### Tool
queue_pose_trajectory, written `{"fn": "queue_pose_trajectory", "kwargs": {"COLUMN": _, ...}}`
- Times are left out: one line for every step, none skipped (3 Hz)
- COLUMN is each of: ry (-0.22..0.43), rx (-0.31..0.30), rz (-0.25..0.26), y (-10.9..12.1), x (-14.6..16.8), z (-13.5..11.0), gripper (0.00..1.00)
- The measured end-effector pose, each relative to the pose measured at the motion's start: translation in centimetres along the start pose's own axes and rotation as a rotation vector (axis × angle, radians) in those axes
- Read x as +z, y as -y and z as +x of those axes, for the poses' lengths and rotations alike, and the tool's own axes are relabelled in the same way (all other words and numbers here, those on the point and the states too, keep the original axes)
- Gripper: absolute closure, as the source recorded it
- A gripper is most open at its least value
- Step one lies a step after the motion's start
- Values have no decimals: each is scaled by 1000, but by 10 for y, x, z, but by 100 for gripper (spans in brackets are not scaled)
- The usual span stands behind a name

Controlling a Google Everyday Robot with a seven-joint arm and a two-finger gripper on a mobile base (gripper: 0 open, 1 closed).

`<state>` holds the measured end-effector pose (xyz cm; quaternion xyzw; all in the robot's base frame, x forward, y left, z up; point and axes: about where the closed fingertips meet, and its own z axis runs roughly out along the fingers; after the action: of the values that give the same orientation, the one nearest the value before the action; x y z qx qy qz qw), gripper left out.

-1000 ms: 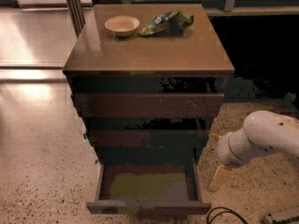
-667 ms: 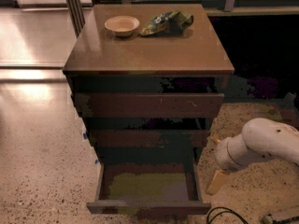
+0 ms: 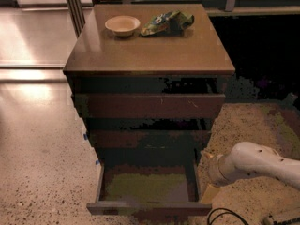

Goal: Close bottom drawer

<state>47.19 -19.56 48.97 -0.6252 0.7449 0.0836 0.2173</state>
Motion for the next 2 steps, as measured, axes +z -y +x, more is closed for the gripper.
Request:
{"fn": "queue_pose_trajectory", "kwargs": {"ry": 26, "rx": 33, "rz": -10, "y": -4, "x": 58, "z": 22, "gripper": 0}}
{"fn": "queue_pose_trajectory", "kwargs": {"ry": 79, "rx": 72, "rz": -44, "y": -9, "x": 89, "z": 32, "gripper": 0}}
